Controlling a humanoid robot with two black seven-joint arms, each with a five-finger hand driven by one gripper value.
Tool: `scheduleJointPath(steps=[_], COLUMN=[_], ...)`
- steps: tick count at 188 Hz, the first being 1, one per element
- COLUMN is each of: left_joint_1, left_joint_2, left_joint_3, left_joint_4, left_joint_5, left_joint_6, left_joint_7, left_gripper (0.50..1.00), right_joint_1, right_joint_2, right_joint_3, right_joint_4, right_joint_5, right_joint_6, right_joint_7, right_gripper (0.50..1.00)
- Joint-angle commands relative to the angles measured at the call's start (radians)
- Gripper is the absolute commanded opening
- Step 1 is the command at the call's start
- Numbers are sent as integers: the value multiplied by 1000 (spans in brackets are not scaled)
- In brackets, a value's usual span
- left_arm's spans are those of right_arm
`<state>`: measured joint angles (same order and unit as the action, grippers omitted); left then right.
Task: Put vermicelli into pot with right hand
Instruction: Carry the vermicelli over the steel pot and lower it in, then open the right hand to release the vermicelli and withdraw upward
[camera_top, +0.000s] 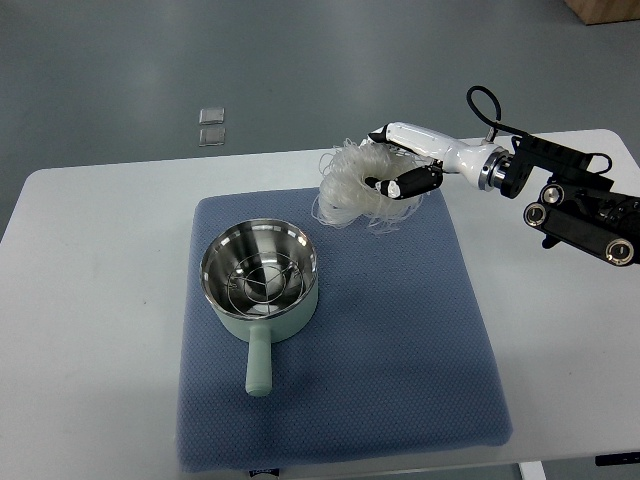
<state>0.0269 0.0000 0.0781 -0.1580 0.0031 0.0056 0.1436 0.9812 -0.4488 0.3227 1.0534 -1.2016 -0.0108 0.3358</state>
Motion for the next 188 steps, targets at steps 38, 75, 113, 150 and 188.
scheduleJointPath(steps=[38,75,113,150,188], left_joint_1=[-1,1,1,-1,1], left_joint_2=[0,0,0,0,0], left_joint_3=[0,0,0,0,-1], left_joint_4=[0,0,0,0,0], left_joint_5=[0,0,0,0,0], left_joint_6=[1,1,-1,-1,1], left_joint_7=[1,-1,1,1,-1], left_gripper=[1000,1000,1000,1000,1000], right_joint_1=[8,-29,-62,-79,-87], right_joint_2=[84,171,211,226,234], right_joint_3=[85,85,72,70,53], right_joint_4=[65,65,63,63,63], right_joint_5=[0,0,-1,-1,-1], right_joint_6=[-2,-3,8,18,31], right_joint_7=[0,-1,-3,-4,-4], right_gripper=[500,500,500,535,852])
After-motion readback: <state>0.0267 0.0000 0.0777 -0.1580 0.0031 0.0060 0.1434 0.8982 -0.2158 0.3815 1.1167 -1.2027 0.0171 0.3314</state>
